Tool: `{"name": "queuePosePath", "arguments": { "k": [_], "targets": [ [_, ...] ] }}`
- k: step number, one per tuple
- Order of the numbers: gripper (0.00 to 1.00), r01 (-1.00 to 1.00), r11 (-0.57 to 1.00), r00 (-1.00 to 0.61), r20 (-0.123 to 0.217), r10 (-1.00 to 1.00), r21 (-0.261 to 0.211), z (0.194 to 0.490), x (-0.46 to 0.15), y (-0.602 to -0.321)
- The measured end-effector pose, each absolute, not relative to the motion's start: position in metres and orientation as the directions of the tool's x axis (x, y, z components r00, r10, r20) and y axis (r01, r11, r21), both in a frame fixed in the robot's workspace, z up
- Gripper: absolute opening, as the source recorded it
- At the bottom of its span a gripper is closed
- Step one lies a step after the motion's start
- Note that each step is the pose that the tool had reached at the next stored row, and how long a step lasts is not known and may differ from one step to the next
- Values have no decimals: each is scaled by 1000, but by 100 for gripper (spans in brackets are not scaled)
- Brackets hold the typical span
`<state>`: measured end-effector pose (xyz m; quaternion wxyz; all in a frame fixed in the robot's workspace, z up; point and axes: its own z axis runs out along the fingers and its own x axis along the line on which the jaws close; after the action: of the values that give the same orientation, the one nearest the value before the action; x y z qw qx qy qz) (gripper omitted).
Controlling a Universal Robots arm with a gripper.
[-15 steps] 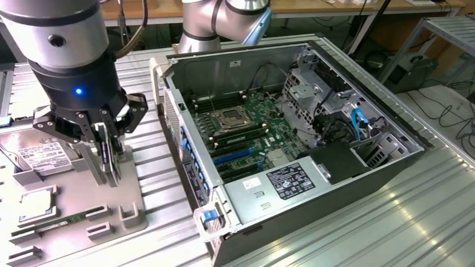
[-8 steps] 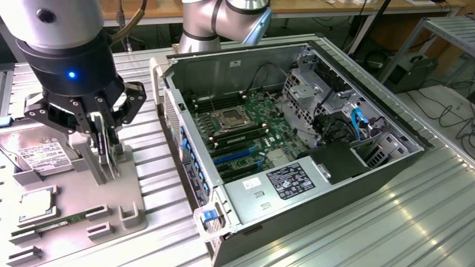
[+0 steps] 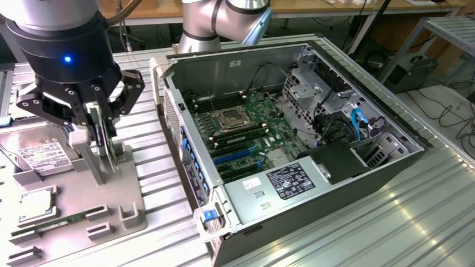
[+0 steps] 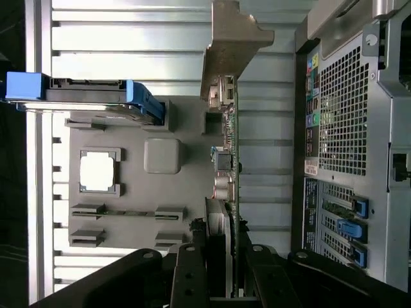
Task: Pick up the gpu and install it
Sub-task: 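Pick up the gpu and move the gpu toward the slot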
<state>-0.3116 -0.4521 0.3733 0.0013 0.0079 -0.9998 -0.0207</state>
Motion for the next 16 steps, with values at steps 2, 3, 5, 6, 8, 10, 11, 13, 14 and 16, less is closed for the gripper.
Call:
{"name": "queuePosePath", "arguments": {
  "k": [2,3,5,6,8,10,11,13,14,16],
  "targets": [
    [28,-16,999,-1000,2,-16,42,381,-312,-452],
    [28,-16,999,-1000,2,-16,41,386,-312,-452],
    [28,-16,999,-1000,2,-16,41,405,-312,-452],
    [28,-16,999,-1000,2,-16,42,423,-311,-452],
    [28,-16,999,-1000,2,-16,41,423,-310,-452],
    [28,-16,999,-1000,2,-16,42,423,-303,-452],
    [28,-16,999,-1000,2,-16,42,423,-297,-452],
    [28,-16,999,-1000,2,-16,42,423,-288,-452],
    [28,-16,999,-1000,2,-16,42,423,-277,-452],
    [28,-16,999,-1000,2,-16,42,423,-253,-452]
  ]
}}
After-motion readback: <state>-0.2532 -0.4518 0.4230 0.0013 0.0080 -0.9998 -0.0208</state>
